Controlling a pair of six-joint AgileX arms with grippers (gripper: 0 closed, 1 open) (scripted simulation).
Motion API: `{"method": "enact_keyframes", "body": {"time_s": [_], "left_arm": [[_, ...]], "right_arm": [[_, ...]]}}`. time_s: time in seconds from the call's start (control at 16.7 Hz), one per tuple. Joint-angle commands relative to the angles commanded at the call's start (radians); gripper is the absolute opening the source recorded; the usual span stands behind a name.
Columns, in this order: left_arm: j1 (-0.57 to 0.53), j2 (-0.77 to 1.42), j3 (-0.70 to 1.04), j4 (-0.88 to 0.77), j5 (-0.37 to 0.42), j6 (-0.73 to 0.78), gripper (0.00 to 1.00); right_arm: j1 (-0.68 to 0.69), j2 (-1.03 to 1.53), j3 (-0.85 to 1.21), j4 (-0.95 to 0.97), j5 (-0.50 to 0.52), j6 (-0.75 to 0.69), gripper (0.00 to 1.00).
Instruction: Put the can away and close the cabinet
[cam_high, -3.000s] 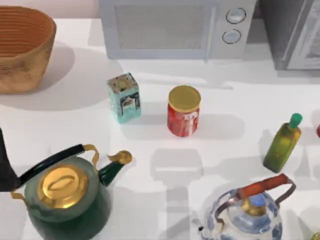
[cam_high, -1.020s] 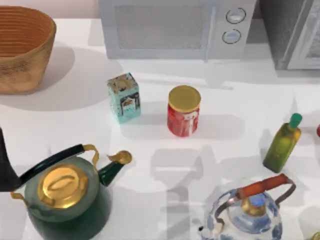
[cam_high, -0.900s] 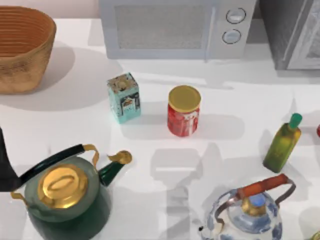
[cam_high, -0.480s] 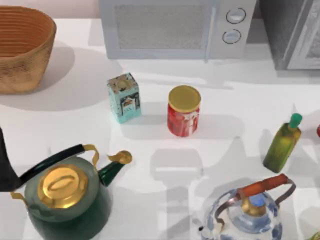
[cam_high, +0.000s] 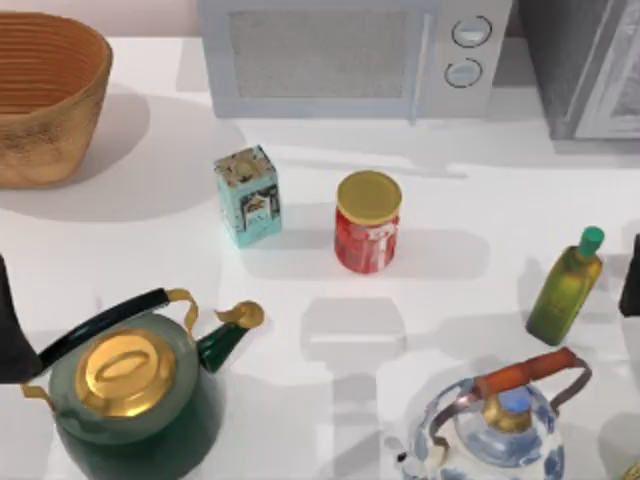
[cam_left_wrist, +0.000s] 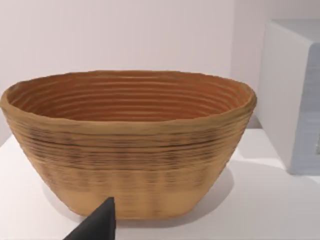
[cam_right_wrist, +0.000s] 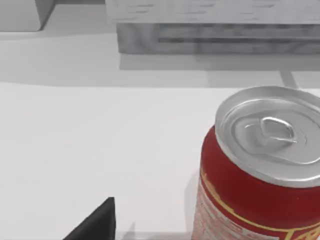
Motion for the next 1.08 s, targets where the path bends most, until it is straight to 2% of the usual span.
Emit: {"method": "enact_keyframes", "body": {"time_s": [0.54,1.08], "left_arm": [[0.000,0.000,0.000,0.000,0.000,0.000,1.00],[0.000,0.000,0.000,0.000,0.000,0.000,1.00]], "right_arm": [[-0.003,0.020,-0.005,-0.007,-0.003,0.001,1.00],[-0.009,0.273,0.192,0.046,-0.002,0.001,1.00]]}}
